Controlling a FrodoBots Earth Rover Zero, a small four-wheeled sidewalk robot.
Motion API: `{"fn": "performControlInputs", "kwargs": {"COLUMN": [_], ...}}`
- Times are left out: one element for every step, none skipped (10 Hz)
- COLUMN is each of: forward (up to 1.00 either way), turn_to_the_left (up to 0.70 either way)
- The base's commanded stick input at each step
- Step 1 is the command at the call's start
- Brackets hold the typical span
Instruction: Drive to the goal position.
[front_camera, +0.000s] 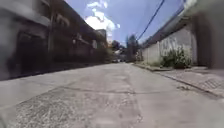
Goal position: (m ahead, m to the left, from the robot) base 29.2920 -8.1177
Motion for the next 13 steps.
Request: {"fn": "performControlInputs", "kwargs": {"forward": [0.98,0.98,0.98,0.98,0.98,0.98,0.98,0.98,0.98,0.98,0.98,0.98,0.98], "turn_to_the_left": [0.00,0.00,0.00,0.00,-0.02,-0.13,-0.14,-0.16,-0.17,-0.19,-0.01,-0.02,-0.03]}}
